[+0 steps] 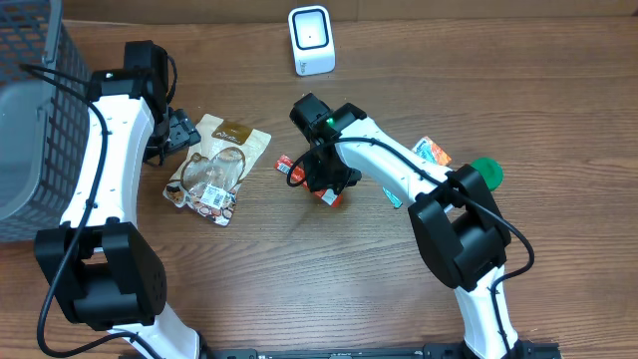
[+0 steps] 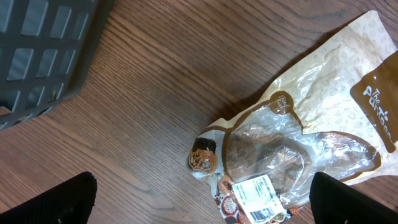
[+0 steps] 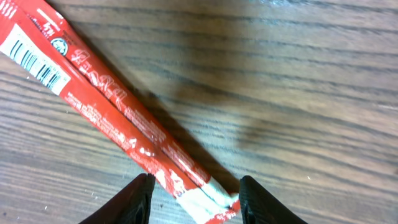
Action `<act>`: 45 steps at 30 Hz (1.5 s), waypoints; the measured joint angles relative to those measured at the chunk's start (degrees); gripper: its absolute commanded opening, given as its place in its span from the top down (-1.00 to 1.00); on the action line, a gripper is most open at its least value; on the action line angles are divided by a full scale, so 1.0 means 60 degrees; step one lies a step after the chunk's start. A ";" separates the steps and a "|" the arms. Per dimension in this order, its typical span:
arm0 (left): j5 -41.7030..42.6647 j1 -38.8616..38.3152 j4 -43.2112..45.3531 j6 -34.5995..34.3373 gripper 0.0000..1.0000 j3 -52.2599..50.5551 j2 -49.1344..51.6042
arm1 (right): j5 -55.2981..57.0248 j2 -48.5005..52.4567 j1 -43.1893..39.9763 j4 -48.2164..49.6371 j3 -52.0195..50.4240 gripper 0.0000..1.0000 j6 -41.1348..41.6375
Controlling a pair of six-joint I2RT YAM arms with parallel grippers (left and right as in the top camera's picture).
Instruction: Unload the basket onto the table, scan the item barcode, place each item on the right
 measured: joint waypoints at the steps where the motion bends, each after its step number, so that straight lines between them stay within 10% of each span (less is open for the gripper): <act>1: 0.0000 0.0000 -0.0004 0.0000 -1.00 0.0000 0.0000 | 0.0000 -0.0026 0.0000 -0.0076 0.0004 0.05 -0.0007; 32: 0.0000 0.0000 -0.0004 0.0000 -1.00 0.0000 0.0000 | 0.0211 -0.0058 0.0000 0.0335 -0.0758 0.06 -0.0004; 45: -0.0004 0.0000 -0.0004 0.0000 -1.00 0.0000 0.0000 | 0.0113 -0.0277 0.0004 0.0594 -0.1071 0.93 0.0007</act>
